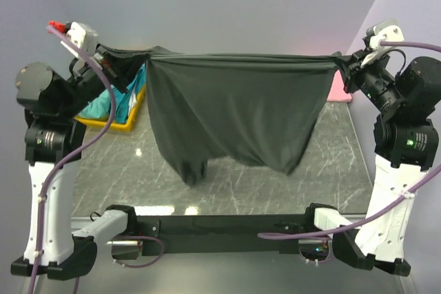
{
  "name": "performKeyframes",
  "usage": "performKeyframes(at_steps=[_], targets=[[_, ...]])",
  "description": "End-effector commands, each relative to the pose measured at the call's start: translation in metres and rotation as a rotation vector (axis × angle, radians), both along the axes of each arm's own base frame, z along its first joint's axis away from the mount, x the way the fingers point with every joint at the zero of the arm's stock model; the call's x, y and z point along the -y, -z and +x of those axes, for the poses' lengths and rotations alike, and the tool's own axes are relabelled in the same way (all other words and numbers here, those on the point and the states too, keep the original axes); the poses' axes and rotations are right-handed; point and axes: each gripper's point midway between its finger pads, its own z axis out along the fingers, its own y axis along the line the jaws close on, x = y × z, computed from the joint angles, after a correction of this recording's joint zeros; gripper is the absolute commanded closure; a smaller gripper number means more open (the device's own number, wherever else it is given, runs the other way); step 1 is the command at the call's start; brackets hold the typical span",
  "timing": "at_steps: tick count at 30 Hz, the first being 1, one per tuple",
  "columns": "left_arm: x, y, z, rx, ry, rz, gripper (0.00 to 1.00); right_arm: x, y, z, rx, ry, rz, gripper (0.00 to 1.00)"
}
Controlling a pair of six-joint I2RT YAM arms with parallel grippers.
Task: Fold and stack the t-shirts
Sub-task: Flatten the tshirt out
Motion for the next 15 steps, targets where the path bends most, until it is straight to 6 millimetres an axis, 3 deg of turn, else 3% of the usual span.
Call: performKeyframes(at_steps=[1, 3, 4, 6, 7, 8, 9, 10, 11, 12, 13, 14, 15], targets=[[-0.037, 0.060, 0.085, -0.214, -0.237, -0.001, 0.99, 0.055, 0.071, 0.063, -0.208, 0.207, -0.044, 1.00], [-0.032, 0.079, 0.101, -0.253, -0.212, 0.002, 0.99, 0.047, 0.110, 0.088, -0.300, 0.180, -0.056, 1.00], [-0.030, 0.105, 0.118, -0.319, -0.202, 0.002, 0.99, 0.045, 0.133, 0.100, -0.335, 0.173, -0.059, 1.00], [-0.027, 0.129, 0.137, -0.375, -0.204, 0.006, 0.99, 0.036, 0.171, 0.122, -0.406, 0.165, -0.070, 1.00], [-0.027, 0.153, 0.157, -0.427, -0.220, 0.014, 0.99, 0.034, 0.185, 0.133, -0.424, 0.163, -0.072, 1.00], [-0.025, 0.164, 0.168, -0.452, -0.228, 0.021, 0.99, 0.032, 0.212, 0.149, -0.486, 0.166, -0.056, 1.00], [-0.024, 0.193, 0.191, -0.514, -0.240, 0.036, 0.99, 0.030, 0.224, 0.158, -0.513, 0.167, -0.050, 1.00], [-0.025, 0.194, 0.203, -0.512, -0.251, 0.045, 0.99, 0.026, 0.224, 0.172, -0.507, 0.163, -0.042, 1.00], [-0.024, 0.204, 0.216, -0.533, -0.262, 0.046, 0.99, 0.025, 0.252, 0.190, -0.573, 0.169, -0.022, 1.00], [-0.022, 0.239, 0.240, -0.600, -0.263, 0.067, 0.99, 0.024, 0.259, 0.201, -0.586, 0.176, -0.011, 1.00], [-0.023, 0.227, 0.256, -0.573, -0.270, 0.065, 0.99, 0.021, 0.268, 0.223, -0.603, 0.177, 0.001, 1.00], [-0.022, 0.237, 0.266, -0.607, -0.274, 0.070, 0.98, 0.020, 0.271, 0.234, -0.616, 0.186, 0.021, 0.95], [-0.021, 0.247, 0.277, -0.638, -0.272, 0.081, 0.75, 0.018, 0.274, 0.243, -0.630, 0.189, 0.028, 0.88]])
